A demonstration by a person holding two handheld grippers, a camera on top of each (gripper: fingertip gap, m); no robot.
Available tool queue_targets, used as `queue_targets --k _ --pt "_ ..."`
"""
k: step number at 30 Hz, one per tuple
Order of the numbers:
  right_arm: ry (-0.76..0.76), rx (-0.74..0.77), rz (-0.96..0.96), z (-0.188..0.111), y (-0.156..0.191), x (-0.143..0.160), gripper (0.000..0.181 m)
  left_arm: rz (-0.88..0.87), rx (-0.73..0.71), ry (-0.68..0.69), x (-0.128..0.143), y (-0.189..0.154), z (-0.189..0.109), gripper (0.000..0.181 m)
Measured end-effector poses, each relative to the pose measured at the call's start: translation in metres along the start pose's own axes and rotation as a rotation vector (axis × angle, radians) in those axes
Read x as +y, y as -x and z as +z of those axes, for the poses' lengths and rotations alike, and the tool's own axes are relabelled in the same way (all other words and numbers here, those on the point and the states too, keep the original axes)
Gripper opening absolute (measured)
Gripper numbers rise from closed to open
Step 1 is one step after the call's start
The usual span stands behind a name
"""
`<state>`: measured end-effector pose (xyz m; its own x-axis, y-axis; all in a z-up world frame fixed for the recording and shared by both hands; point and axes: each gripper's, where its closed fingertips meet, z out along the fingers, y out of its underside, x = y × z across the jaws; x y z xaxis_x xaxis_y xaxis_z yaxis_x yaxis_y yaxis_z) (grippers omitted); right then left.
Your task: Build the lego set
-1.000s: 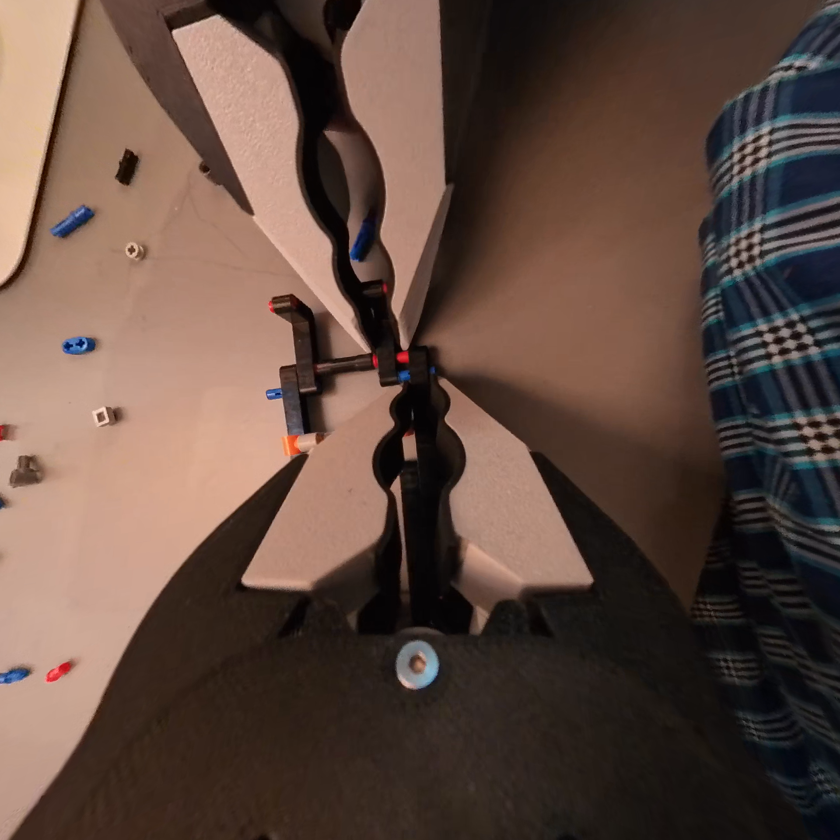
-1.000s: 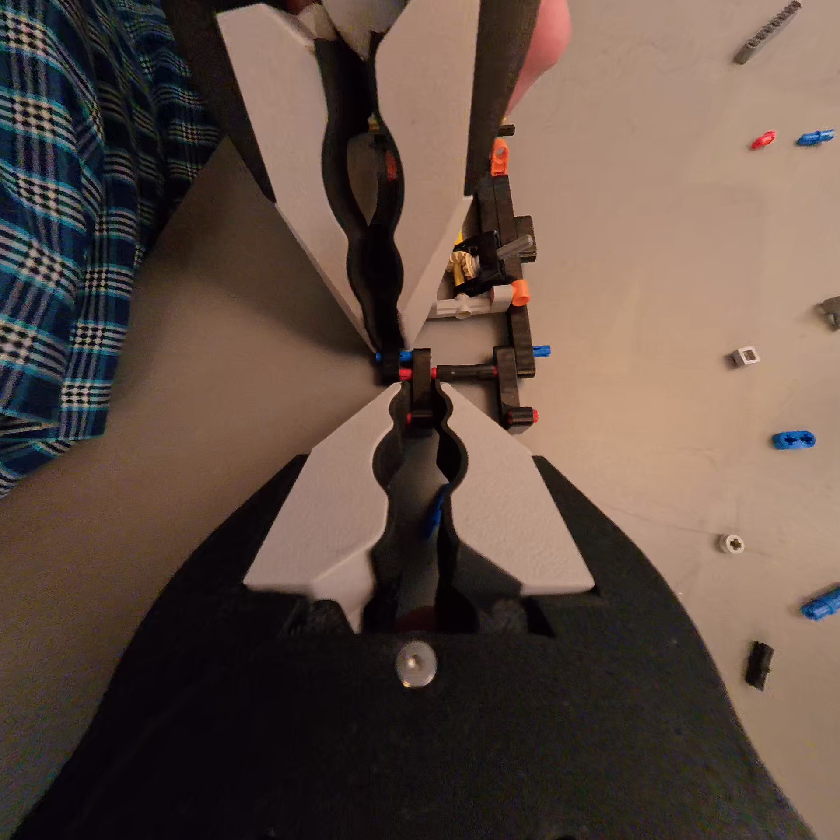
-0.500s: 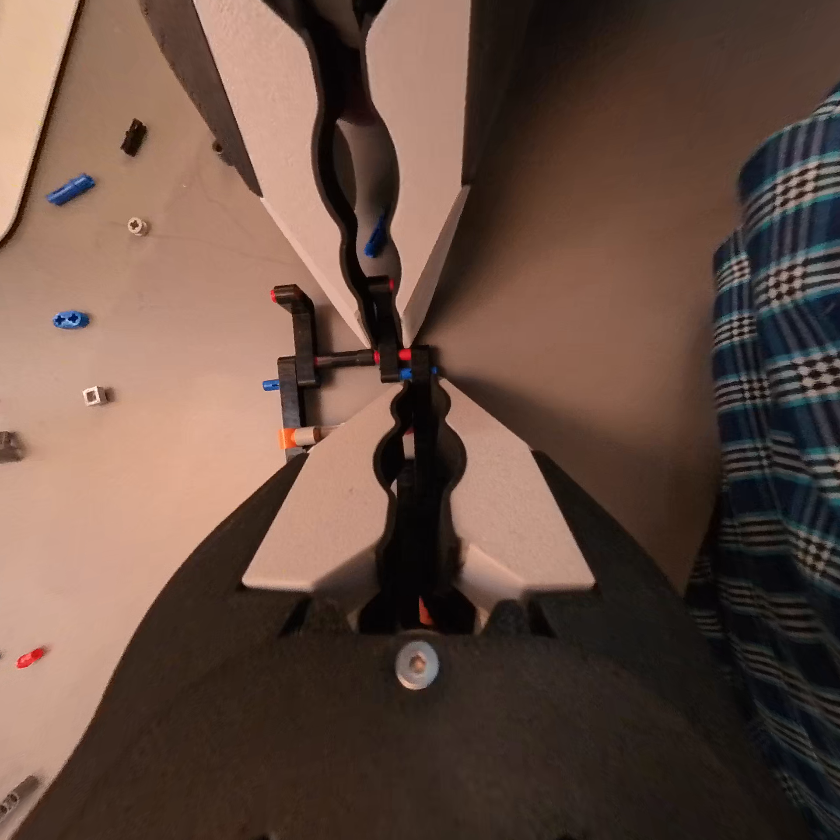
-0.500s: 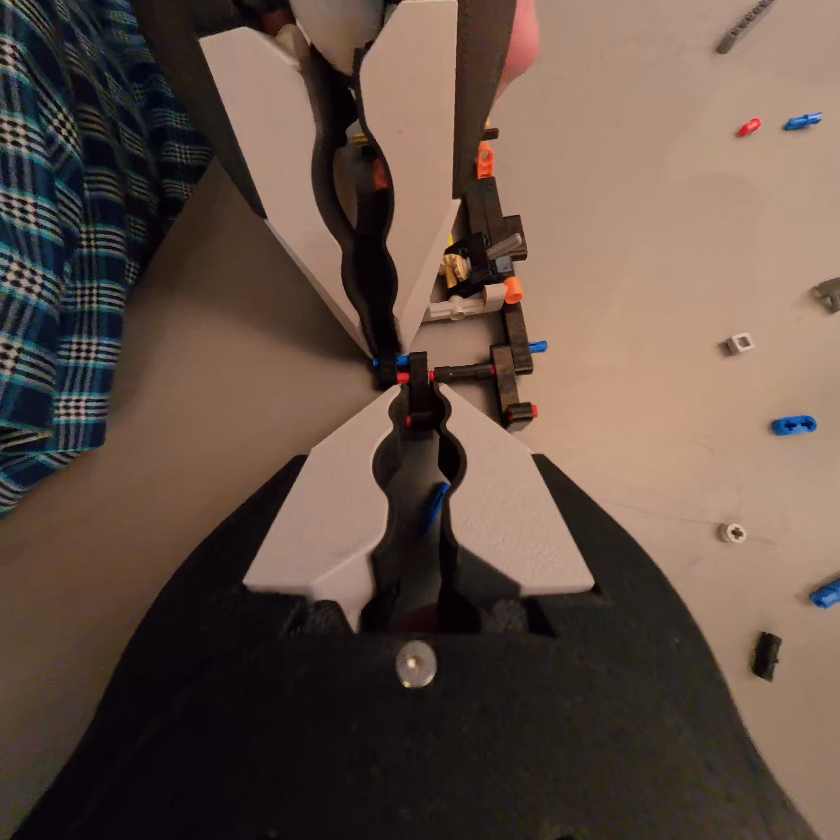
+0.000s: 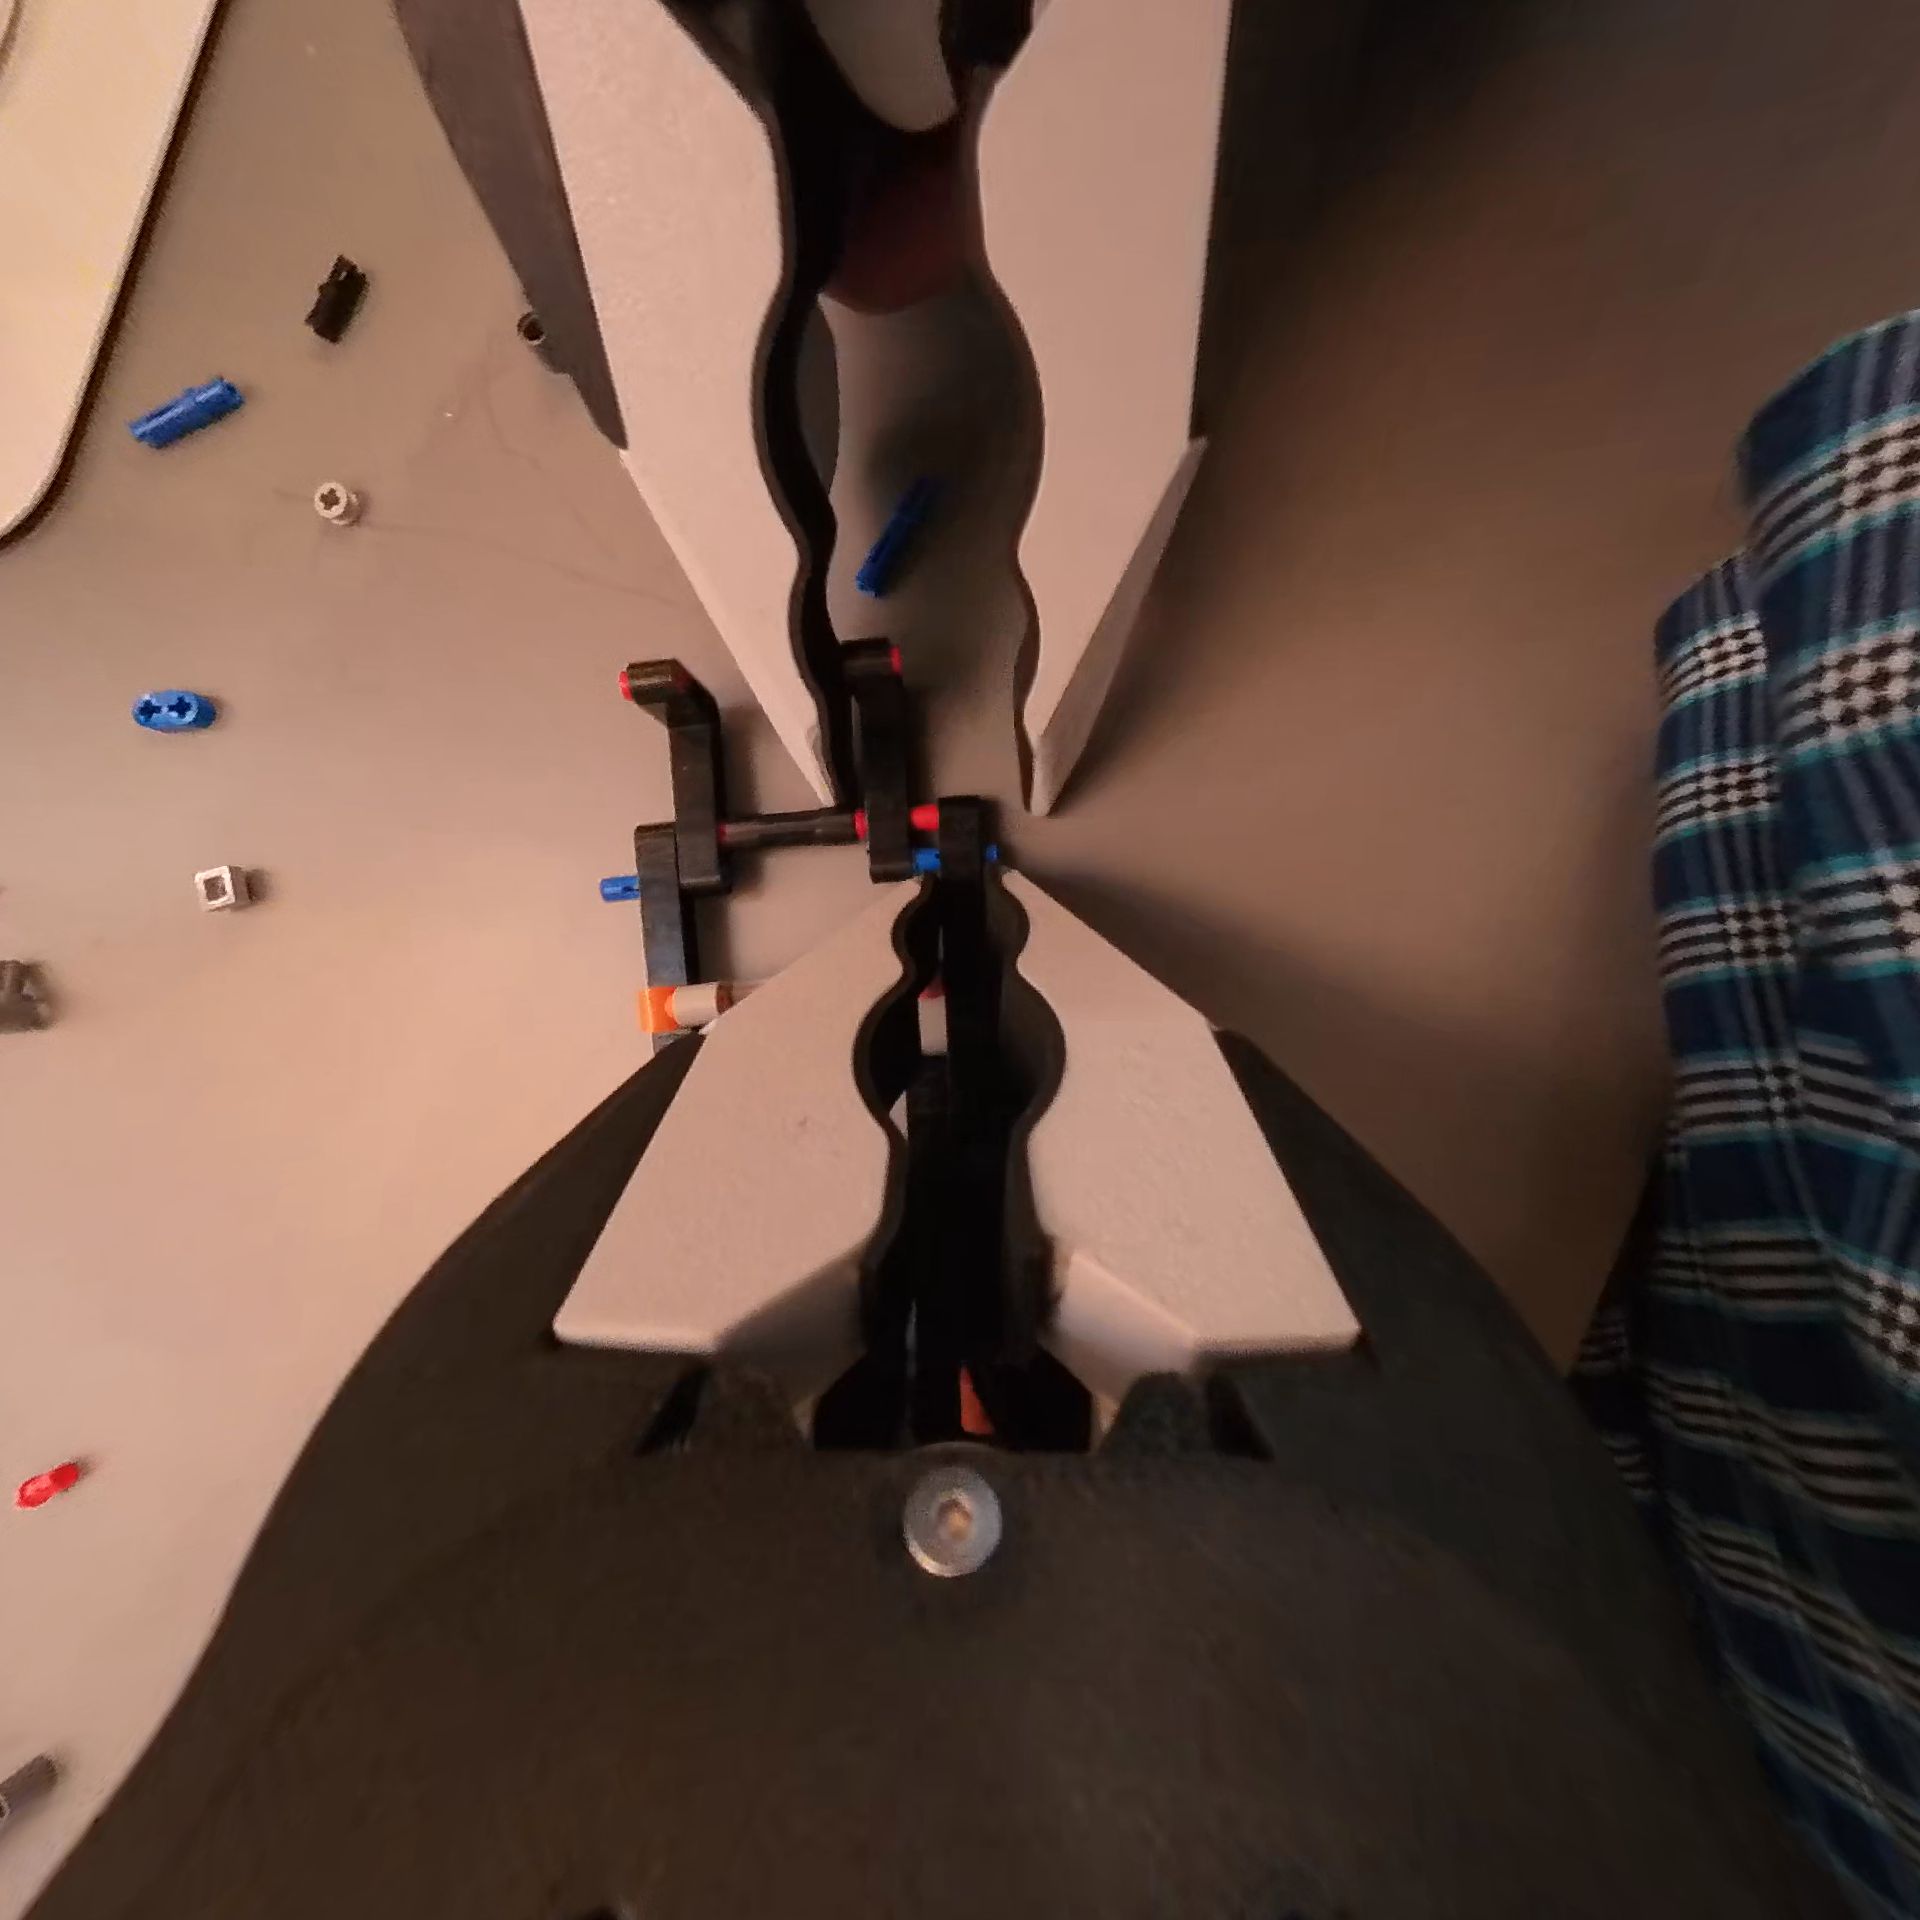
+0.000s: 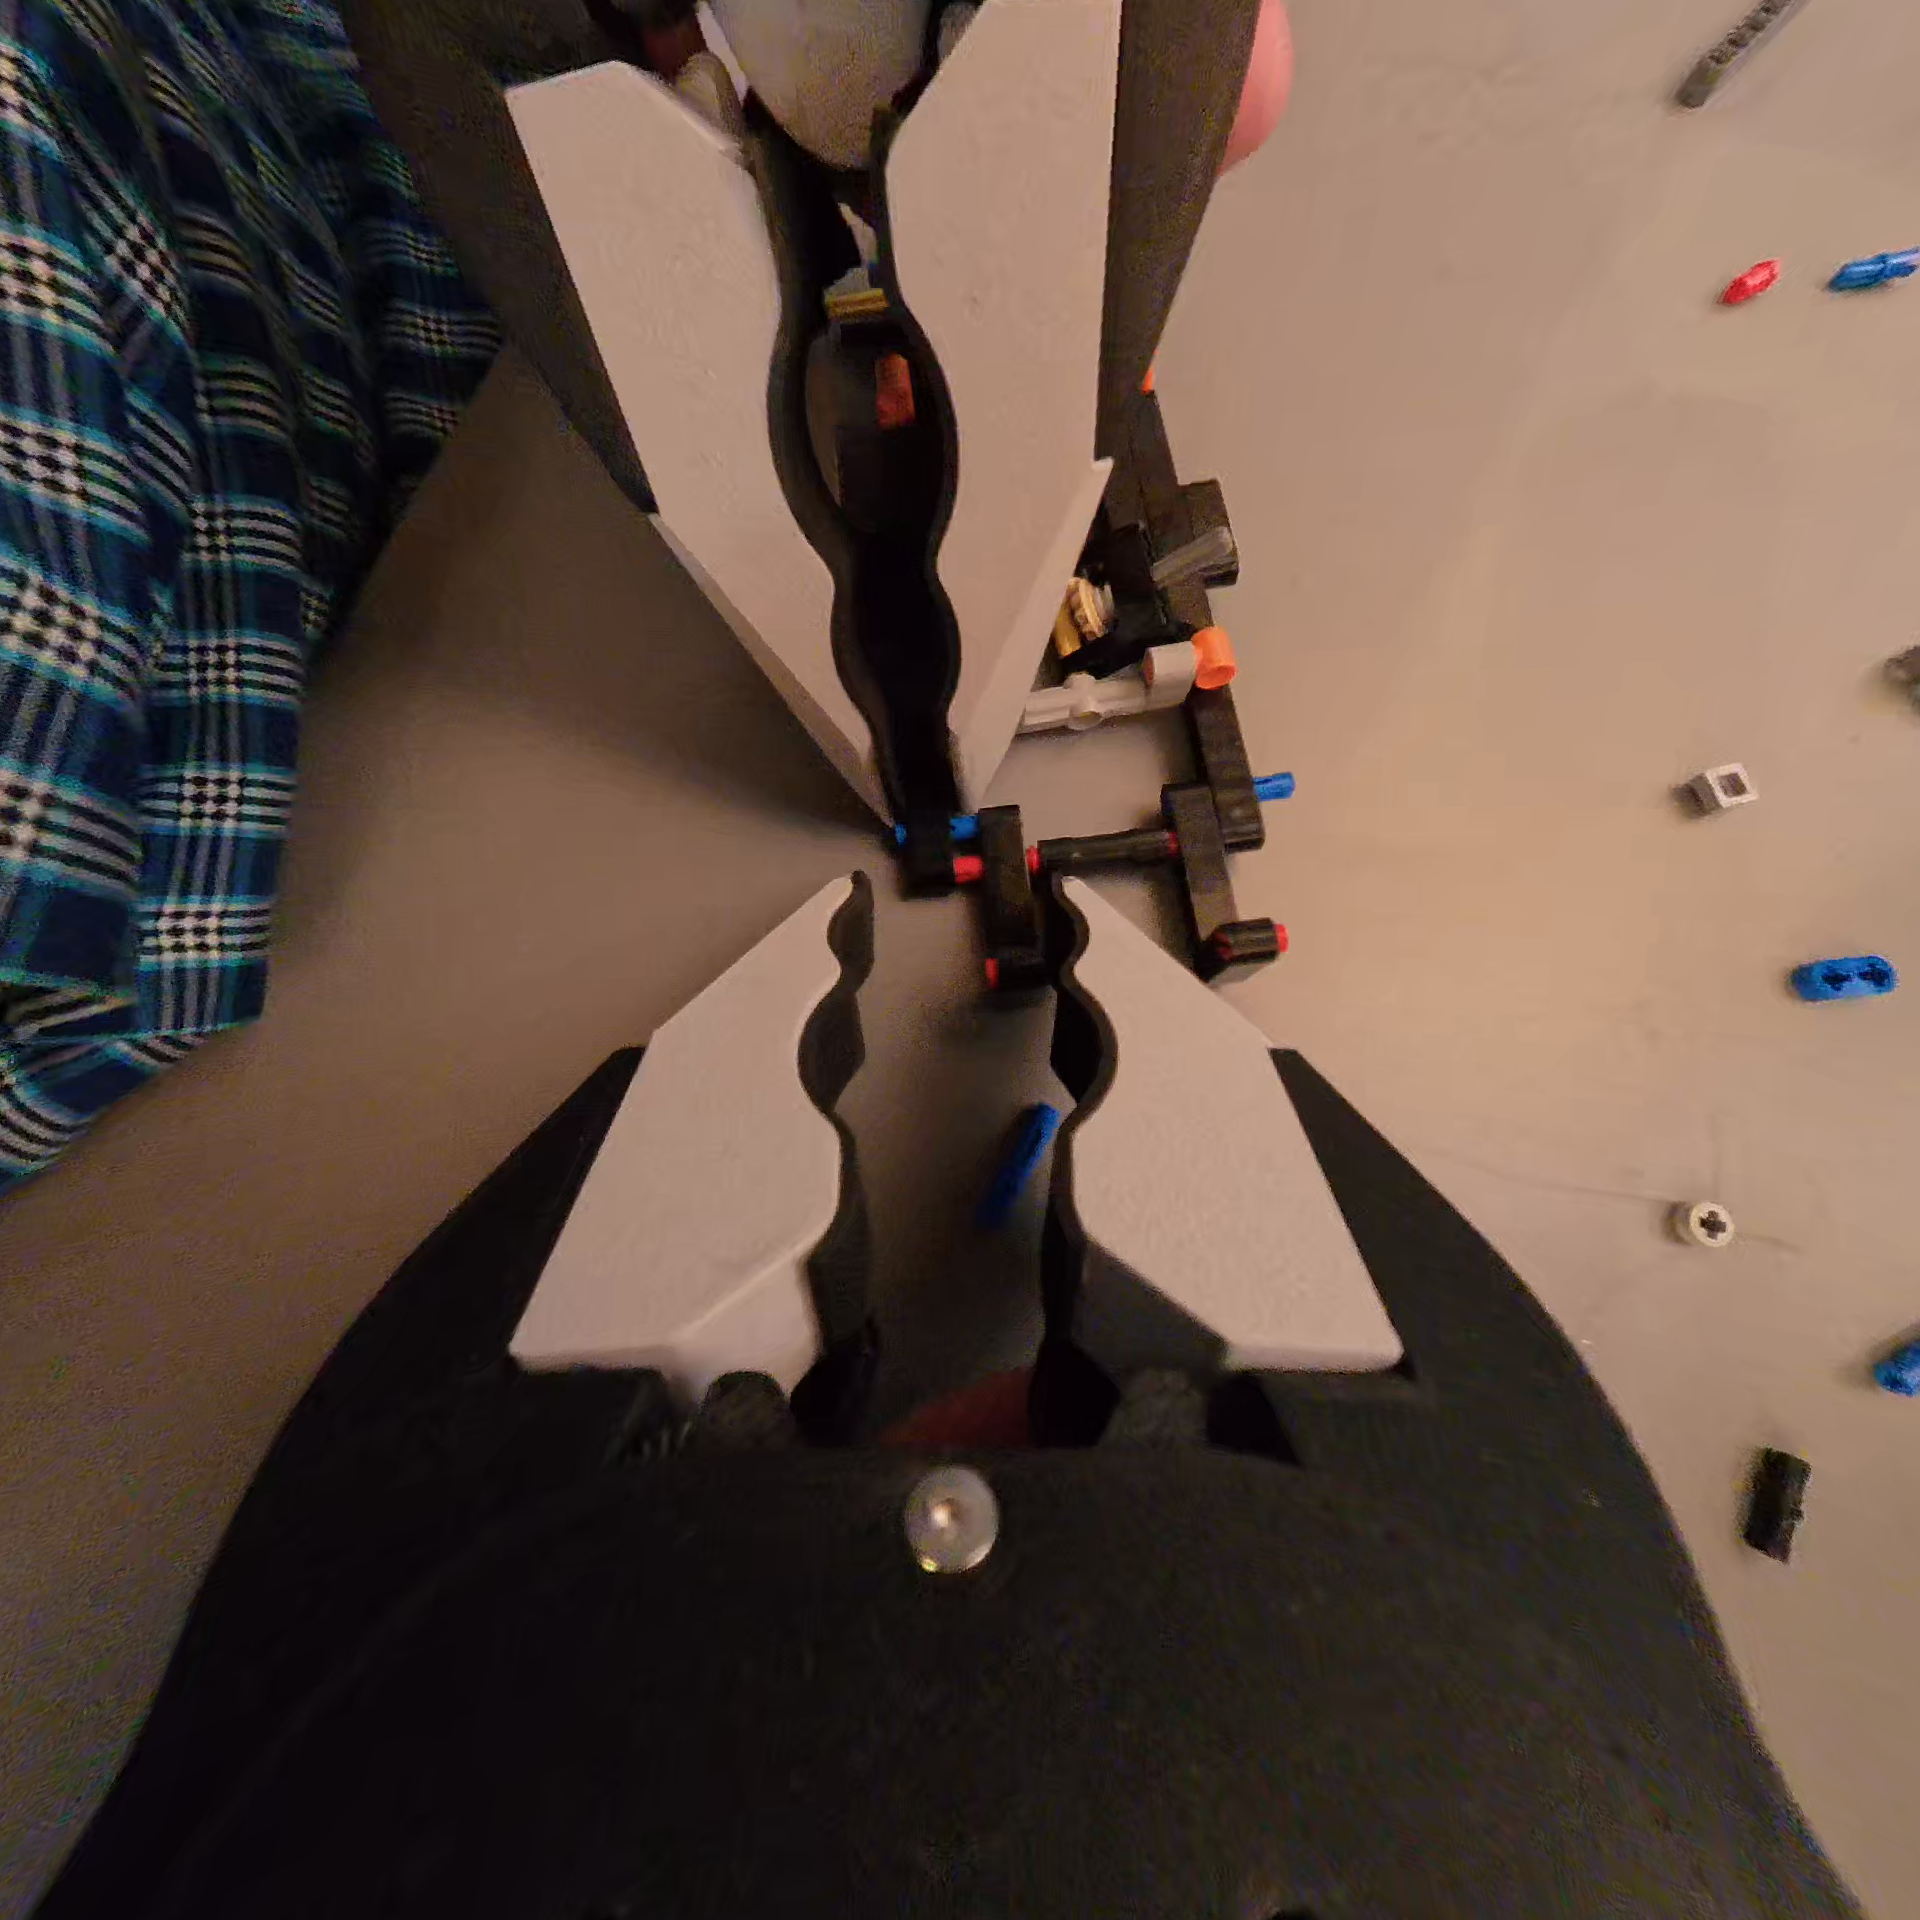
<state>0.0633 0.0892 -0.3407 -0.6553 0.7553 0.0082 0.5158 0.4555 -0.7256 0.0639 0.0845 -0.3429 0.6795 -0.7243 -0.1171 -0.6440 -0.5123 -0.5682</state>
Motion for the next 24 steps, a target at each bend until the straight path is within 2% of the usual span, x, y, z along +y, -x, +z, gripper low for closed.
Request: queue_targets --k 3,9,13,14,15,19,24 --pt "0.002 0.034 -0.011 0.001 -0.003 0.0 0.021 0.001 -0.011 -0.001 0.0 0.0 0.0 0.006" --pt "0.001 0.034 -0.021 0.001 -0.004 0.001 0.019 0.02 -0.088 -0.028 0.0 0.004 0.0 0.007" --pt "0.0 0.029 -0.02 0.001 -0.004 0.001 0.018 0.012 -0.088 -0.033 0.002 0.003 -0.002 0.007" --pt "-0.001 0.024 -0.017 0.001 -0.004 0.001 0.018 0.005 -0.163 -0.05 0.0 0.013 -0.004 0.029" --pt "-0.004 0.018 -0.01 0.002 -0.004 0.0 0.019 0.02 -0.161 -0.052 0.002 0.014 -0.005 0.033" --pt "-0.006 0.013 -0.01 0.002 -0.004 0.0 0.019 0.033 -0.151 -0.045 0.003 0.012 -0.005 0.03" --pt "-0.004 0.008 -0.009 0.002 -0.004 0.0 0.019 0.049 -0.063 0.013 0.004 0.005 -0.004 0.021"
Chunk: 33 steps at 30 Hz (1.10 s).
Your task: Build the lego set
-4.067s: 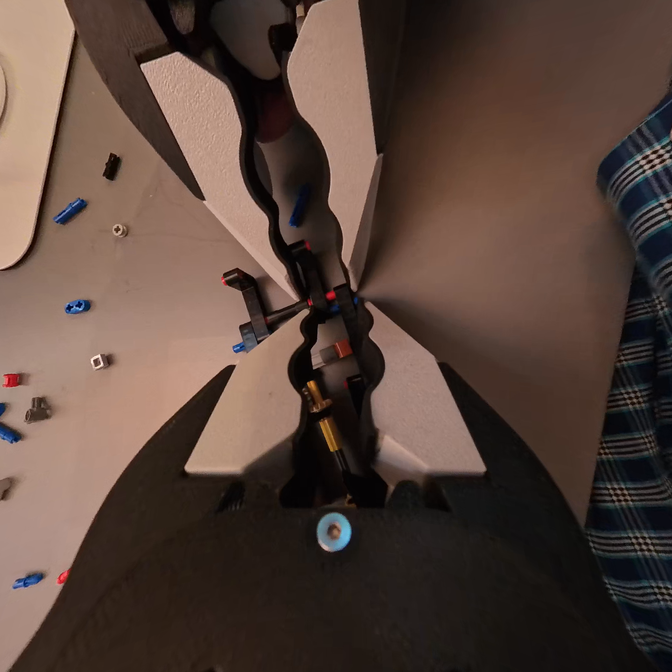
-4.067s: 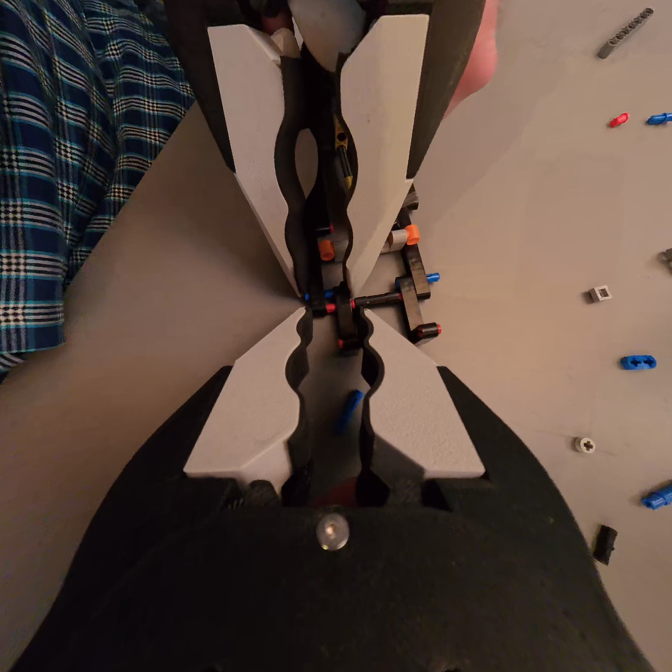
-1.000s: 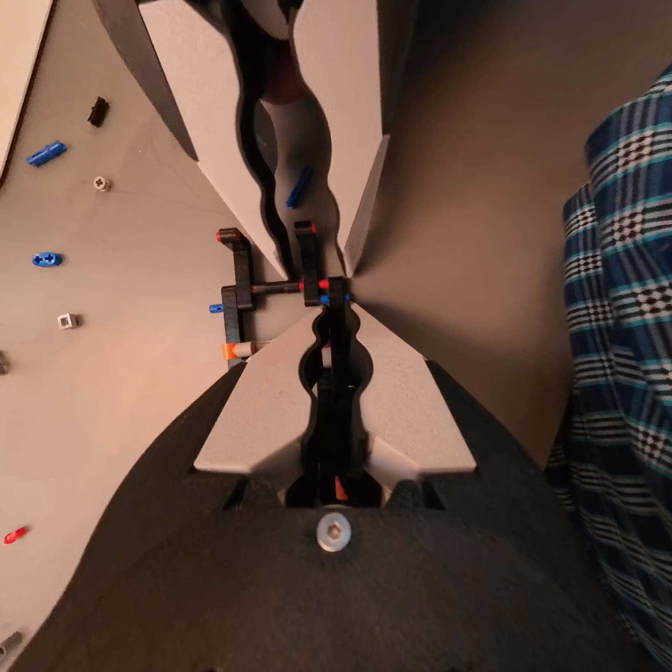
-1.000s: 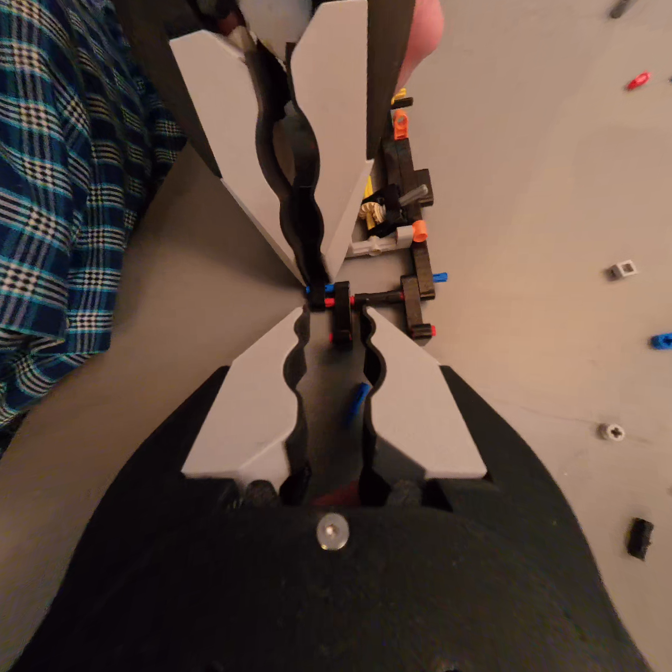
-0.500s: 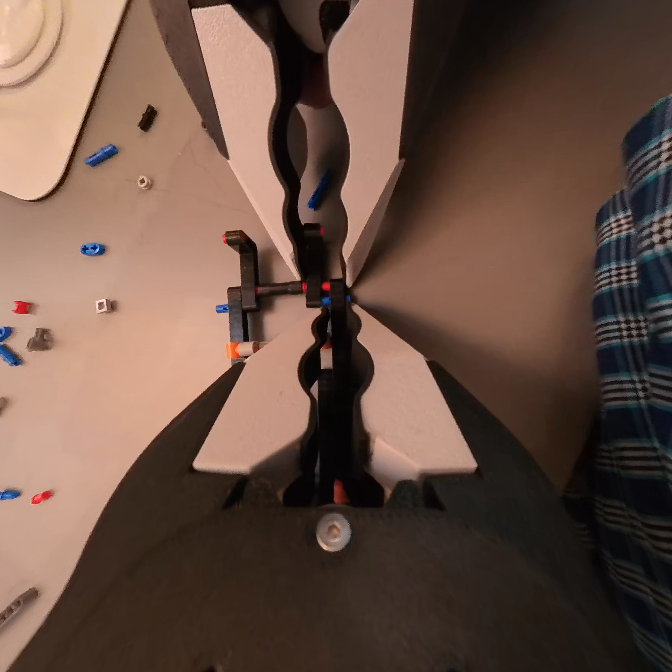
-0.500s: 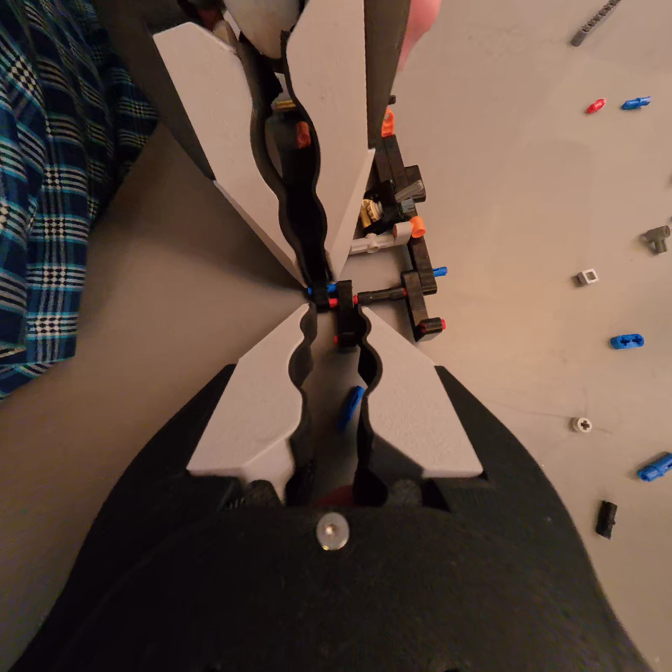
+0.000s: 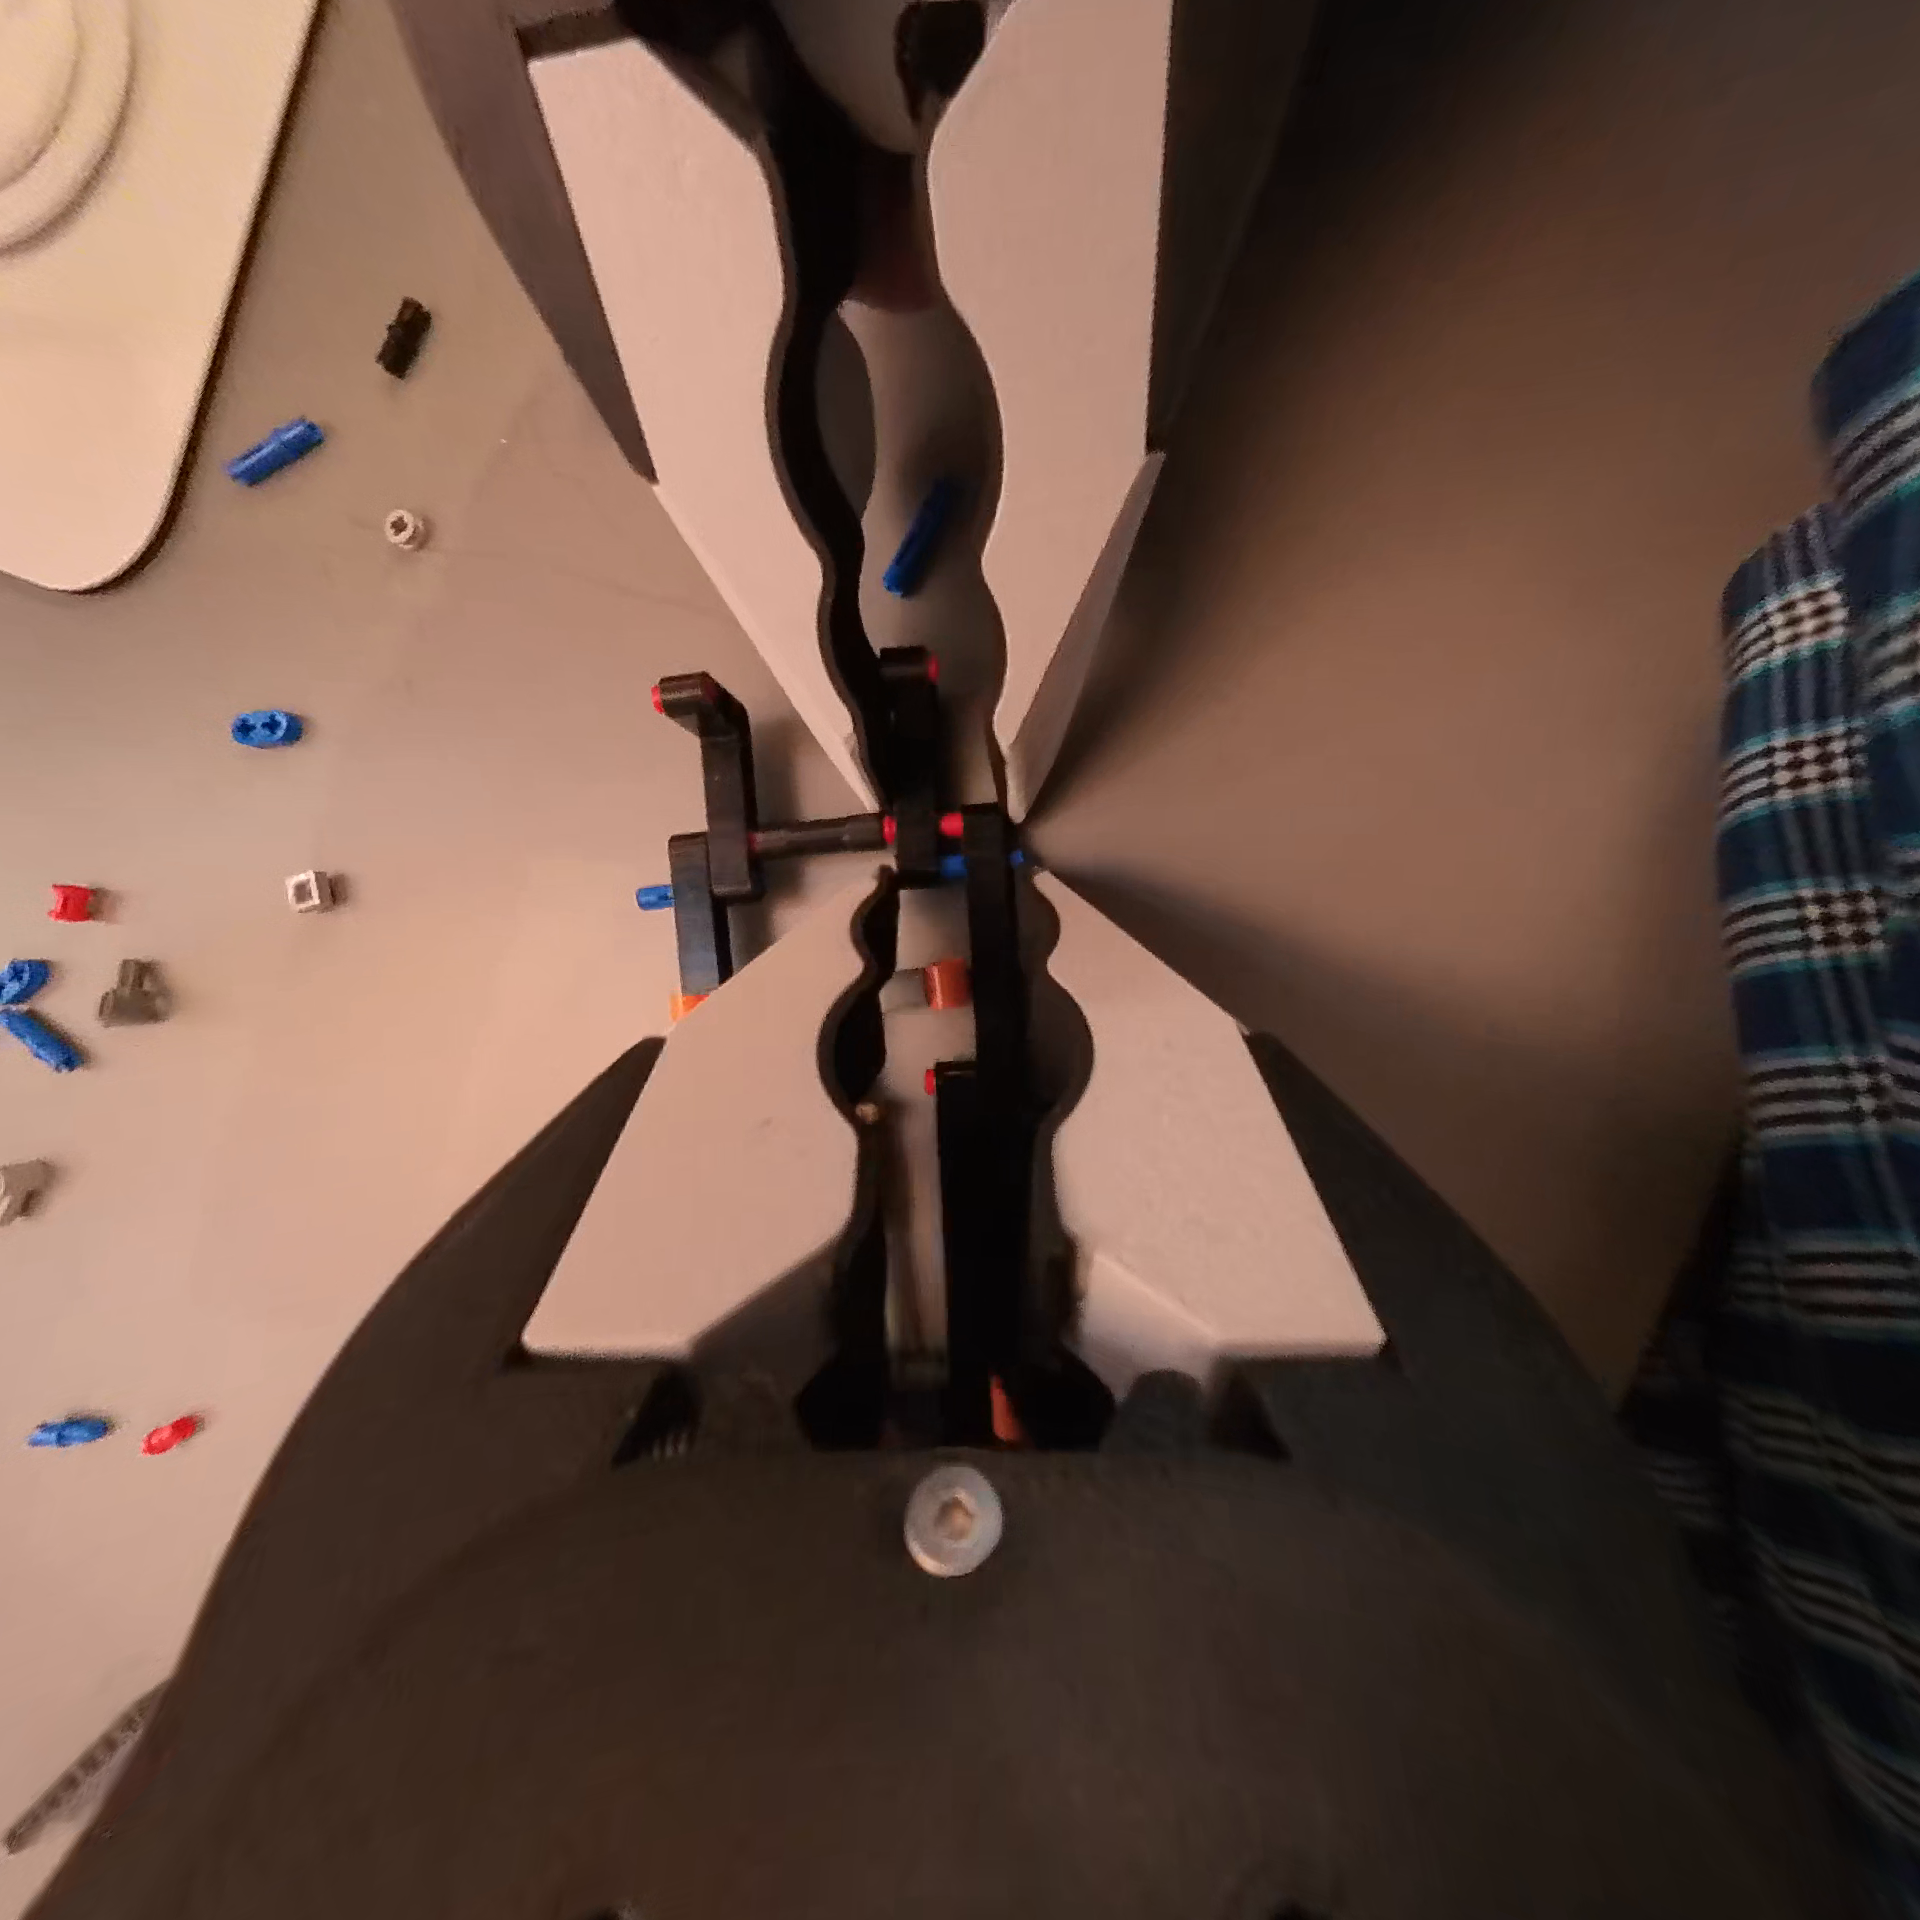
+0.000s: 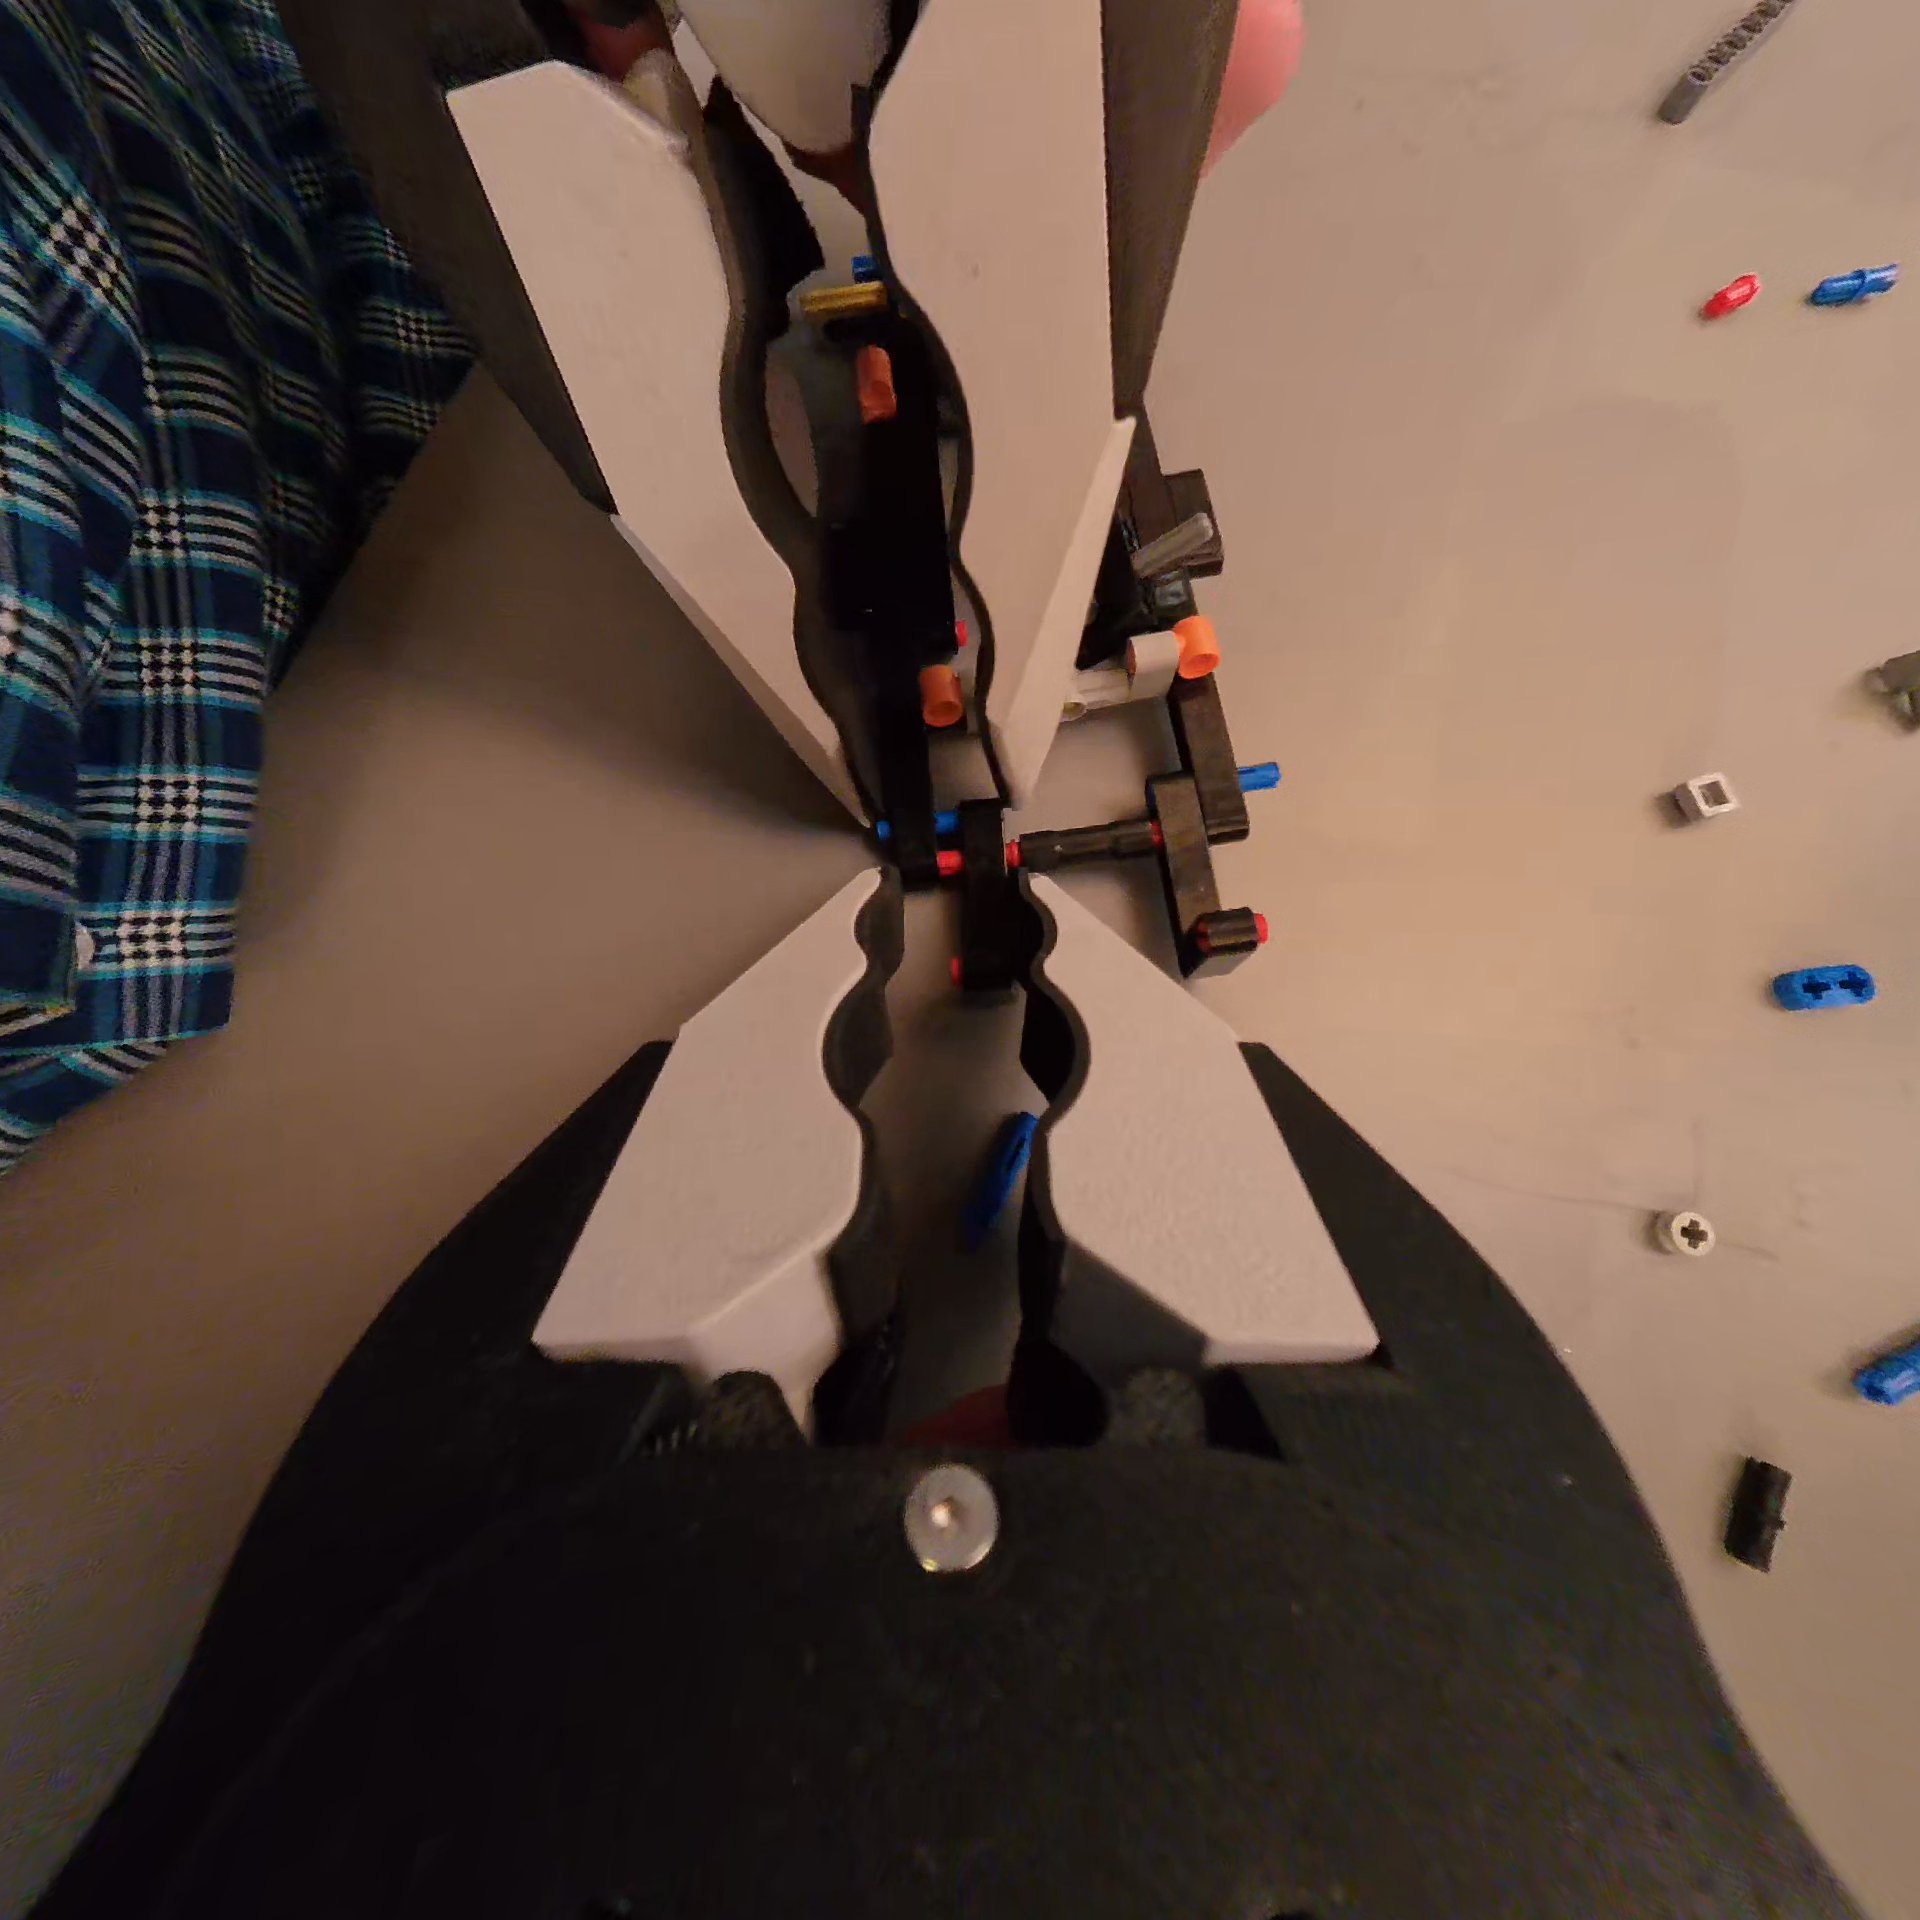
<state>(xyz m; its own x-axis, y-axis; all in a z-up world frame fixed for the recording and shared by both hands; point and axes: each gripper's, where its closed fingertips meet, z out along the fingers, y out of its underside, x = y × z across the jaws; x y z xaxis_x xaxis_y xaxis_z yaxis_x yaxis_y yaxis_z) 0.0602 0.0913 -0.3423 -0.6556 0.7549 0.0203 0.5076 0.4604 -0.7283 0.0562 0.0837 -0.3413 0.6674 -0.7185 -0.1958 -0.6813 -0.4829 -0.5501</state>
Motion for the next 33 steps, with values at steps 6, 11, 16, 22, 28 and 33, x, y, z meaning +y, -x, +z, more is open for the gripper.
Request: queue_targets --k 6,11,16,22,28,33 --pt "0.001 -0.014 -0.015 0.001 0.0 0.0 0.018 0.015 0.064 0.017 0.001 -0.001 0.001 0.021" --pt "0.002 -0.026 -0.018 0.001 -0.001 -0.001 0.017 0.012 0.085 0.011 0.001 0.0 0.003 0.02" --pt "0.003 -0.037 -0.014 0.001 -0.001 -0.001 0.016 0.023 0.09 0.0 0.0 0.001 0.005 0.02" --pt "0.002 -0.039 -0.013 0.001 -0.001 -0.001 0.016 0.049 0.112 0.004 0.0 0.002 0.008 0.019" --pt "0.005 -0.051 -0.016 0.0 -0.002 -0.001 0.016 0.06 0.129 -0.002 0.0 0.003 0.011 0.018" --pt "-0.002 -0.052 -0.007 0.0 -0.002 -0.002 0.017 0.047 0.106 -0.007 0.0 0.004 0.013 0.02"
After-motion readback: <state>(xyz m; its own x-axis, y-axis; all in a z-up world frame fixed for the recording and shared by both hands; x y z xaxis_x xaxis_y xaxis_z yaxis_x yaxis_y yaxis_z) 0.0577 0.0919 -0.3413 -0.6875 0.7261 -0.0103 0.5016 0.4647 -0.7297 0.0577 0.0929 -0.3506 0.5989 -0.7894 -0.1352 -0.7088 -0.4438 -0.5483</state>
